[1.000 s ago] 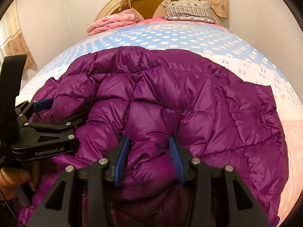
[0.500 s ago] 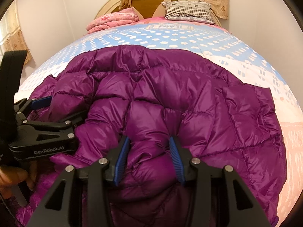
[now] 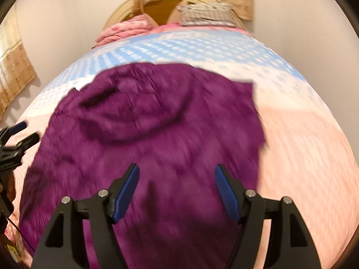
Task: Fold large clothes
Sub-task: 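Open both tools and release the jacket flat on the bed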
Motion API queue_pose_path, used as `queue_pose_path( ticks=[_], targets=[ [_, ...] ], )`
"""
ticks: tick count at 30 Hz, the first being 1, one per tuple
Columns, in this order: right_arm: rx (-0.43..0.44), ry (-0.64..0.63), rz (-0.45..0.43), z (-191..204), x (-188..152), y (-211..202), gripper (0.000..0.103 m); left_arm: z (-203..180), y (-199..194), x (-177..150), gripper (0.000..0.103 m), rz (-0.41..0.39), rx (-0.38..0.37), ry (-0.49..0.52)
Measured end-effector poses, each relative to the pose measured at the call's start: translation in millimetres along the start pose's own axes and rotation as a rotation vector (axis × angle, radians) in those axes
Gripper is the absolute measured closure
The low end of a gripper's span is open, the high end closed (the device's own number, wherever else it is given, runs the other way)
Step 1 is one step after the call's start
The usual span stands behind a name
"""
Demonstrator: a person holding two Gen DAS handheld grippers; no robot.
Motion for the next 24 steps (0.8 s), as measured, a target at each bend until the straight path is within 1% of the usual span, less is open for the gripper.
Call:
queue_pose_path(
  ticks=[2,3,5,8,11,13,17,20,24],
  targets=[
    [-0.031,0.040,0.014,-16,-26,-10,0.030,9,-10,-33,0.001,0.025,0.035,-0.008],
    [-0.039,0.055,0.016,-19,-33,-14,0.030,12,-15,-48,0.001,0.037,0.046,-0.015],
    [-0.055,0.093,0.015,-29,-53,-27,0.030,18,-23,-67,0.001,0.049,0.056,-0.036],
    [-0.075,0.151,-0.001,-43,-79,-48,0.030,22,-39,-95,0.001,0.068,0.042,-0.087],
    [-0.066,0.192,-0.004,-44,-99,-65,0.030,16,-48,-114,0.001,0.082,0.031,-0.097],
    [-0.065,0.192,0.005,-41,-117,-74,0.030,11,-52,-124,0.001,0.087,0.031,-0.106],
    [-0.047,0.188,0.025,-29,-139,-84,0.030,0,-69,-137,0.001,0.075,0.015,-0.119],
    [-0.026,0.173,0.053,-19,-160,-89,0.030,-13,-74,-144,0.001,0.076,-0.014,-0.091],
    [-0.027,0.169,0.077,-14,-178,-89,0.030,-22,-76,-149,0.001,0.072,-0.021,-0.074]
  ],
)
Point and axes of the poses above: each gripper's, at about its wrist camera, not at the fingertips, and y roughly the way its jaws point, z to its left, x to its top, the point moved 7 cm from there along y, roughly the way its jaws point, and after that the axes turned 1 degree about y, right-handed, at the moved point
